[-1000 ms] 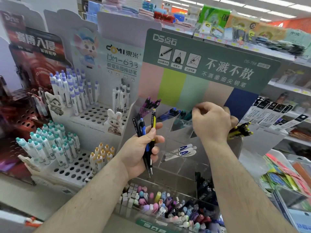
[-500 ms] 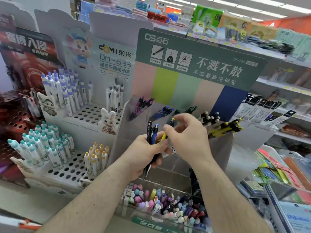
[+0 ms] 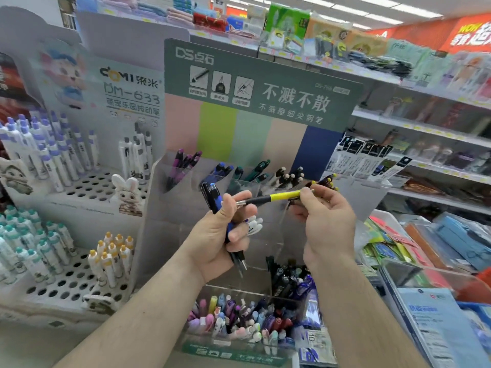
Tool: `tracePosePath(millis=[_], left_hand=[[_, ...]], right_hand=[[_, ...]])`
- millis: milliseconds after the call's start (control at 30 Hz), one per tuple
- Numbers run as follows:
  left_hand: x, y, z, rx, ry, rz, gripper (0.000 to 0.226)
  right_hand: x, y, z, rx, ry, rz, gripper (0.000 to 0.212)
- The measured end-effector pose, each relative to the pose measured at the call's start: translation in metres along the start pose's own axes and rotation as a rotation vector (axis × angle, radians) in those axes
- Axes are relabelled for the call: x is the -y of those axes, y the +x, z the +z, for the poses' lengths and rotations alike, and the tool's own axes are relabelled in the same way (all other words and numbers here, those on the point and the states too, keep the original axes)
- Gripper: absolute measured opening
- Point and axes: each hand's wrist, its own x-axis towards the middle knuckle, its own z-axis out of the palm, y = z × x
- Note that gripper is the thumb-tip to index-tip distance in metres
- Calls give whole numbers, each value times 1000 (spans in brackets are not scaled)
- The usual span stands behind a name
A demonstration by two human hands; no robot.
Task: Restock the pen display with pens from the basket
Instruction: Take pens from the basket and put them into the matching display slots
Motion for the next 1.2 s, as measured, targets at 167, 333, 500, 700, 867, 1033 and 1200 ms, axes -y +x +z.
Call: tracePosePath(millis=[167, 333, 500, 700, 867, 1033, 1200], left_hand=[[7, 13, 19, -106, 87, -72, 37], [11, 23, 24, -186, 166, -125, 35], [10, 25, 26, -196, 162, -135, 26], [5, 23, 26, -190, 177, -115, 26], [1, 18, 22, -155, 224, -112, 36], [1, 11, 22, -93, 294, -156, 34], [0, 3, 22, -29, 381, -190, 39]], right_hand=[[19, 11, -22, -214, 23, -320, 15], [32, 39, -42, -443, -204, -806, 16], [20, 63, -35, -383, -444, -864, 15], [6, 72, -20, -93, -833, -695, 17], [26, 77, -20, 31, -1070, -515, 18], [31, 75, -18, 103, -1085, -436, 19], [29, 66, -19, 13, -1102, -515, 28]])
